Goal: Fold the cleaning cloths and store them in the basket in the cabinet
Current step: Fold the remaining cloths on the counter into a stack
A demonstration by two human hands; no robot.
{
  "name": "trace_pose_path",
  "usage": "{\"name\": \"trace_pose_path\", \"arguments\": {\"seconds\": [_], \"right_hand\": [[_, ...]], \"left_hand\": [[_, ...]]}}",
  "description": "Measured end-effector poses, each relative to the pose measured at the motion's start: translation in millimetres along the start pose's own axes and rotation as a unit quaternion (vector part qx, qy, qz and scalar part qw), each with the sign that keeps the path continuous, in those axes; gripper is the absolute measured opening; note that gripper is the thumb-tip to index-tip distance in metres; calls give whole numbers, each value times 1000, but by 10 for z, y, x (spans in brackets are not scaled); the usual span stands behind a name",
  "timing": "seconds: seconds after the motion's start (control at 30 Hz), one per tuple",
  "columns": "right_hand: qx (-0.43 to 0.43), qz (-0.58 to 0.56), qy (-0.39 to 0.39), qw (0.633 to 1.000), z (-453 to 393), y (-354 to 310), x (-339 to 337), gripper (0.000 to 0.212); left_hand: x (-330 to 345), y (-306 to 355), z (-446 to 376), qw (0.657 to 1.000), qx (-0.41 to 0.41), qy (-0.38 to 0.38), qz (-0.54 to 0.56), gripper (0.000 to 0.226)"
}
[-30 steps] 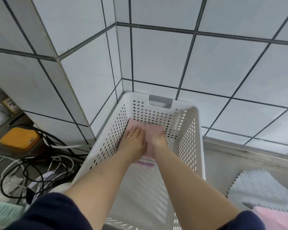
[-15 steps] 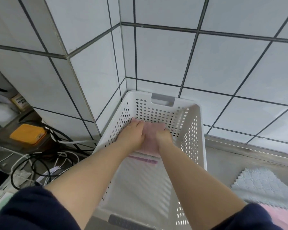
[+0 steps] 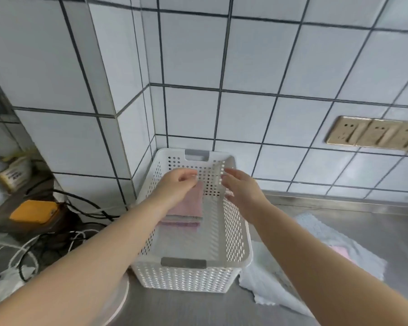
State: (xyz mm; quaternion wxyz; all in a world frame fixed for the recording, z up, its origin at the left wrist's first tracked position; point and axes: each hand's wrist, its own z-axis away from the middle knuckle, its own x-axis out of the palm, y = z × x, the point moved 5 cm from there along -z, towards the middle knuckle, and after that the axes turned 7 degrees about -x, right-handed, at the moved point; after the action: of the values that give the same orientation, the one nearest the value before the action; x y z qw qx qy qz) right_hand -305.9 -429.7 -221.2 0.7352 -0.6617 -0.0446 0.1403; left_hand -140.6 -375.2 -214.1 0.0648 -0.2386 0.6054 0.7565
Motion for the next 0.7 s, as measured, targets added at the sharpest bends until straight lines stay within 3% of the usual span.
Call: {"name": "trace_pose_path", "arguments": {"seconds": [0.13,0.3,0.57,0.7], "right_hand": [[-43,39,39,998,585,-143,-364,29],[-68,101,107,987,1326,20,-892,33],[-3,117,246,962,2231,516,-1959,27],[12,105,266,958,2401,835,-2207,27]], "left_hand": [[95,262,559,997,41,-45,55,26],[510,392,1145,980,67,-149,111,22],[1292,336,1528,961,59,-249,105,25],[1606,199,1552,958,38,-270,91,24]]}}
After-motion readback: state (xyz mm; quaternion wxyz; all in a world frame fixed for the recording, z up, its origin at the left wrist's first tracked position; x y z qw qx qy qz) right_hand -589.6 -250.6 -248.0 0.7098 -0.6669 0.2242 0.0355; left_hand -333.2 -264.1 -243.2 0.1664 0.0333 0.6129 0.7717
